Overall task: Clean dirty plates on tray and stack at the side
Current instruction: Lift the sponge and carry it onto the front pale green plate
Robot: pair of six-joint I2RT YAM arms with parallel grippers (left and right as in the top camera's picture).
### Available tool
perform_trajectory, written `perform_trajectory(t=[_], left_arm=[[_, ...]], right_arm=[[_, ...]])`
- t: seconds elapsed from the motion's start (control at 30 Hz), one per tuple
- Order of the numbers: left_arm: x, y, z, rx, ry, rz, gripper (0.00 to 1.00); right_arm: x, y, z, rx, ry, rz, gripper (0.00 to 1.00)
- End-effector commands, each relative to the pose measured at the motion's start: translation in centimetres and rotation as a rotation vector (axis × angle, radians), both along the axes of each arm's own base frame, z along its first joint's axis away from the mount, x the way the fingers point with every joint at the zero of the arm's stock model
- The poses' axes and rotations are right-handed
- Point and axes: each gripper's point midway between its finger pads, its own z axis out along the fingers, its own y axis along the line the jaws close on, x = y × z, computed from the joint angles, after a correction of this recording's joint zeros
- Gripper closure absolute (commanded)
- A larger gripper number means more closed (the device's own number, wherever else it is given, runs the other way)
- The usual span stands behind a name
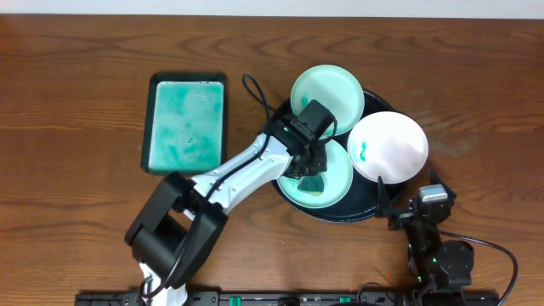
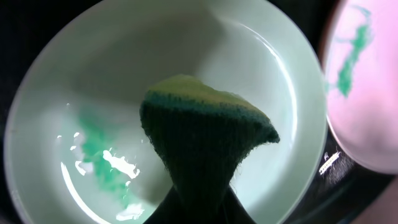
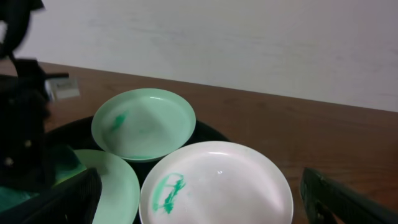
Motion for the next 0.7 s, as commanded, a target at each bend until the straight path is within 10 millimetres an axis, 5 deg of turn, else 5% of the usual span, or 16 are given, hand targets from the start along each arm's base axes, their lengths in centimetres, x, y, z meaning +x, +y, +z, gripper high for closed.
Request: perform_trajectory(t=[0.0, 0.1, 0.3, 0.5, 0.67], left_arm=[[0.28, -0.34, -0.47, -0.033, 0.044, 0.131, 0.89], [0.81, -0.83, -0.23, -0.055, 0.023, 0.131, 0.78], [1.12, -1.18, -0.04, -0.070, 0.008, 0.130, 0.76], [1.16, -1.15, -0.03, -0.068, 0.003, 0.117, 0.39], [1.17, -1.15, 0.04, -0.061, -0.015, 0.072, 0.34]], right_arm=[[0.04, -0.31, -0.19, -0.009, 0.005, -0.014, 0.01], [0.04, -0.31, -0.19, -0.009, 0.005, -0.014, 0.01], [0.04, -0.31, -0.19, -0.009, 0.005, -0.014, 0.01], [0.06, -0.44, -0.19, -0.010, 0.005, -0.021, 0.01], [0.03, -0.03, 0.33, 0.007, -0.014, 0.001, 0.01]])
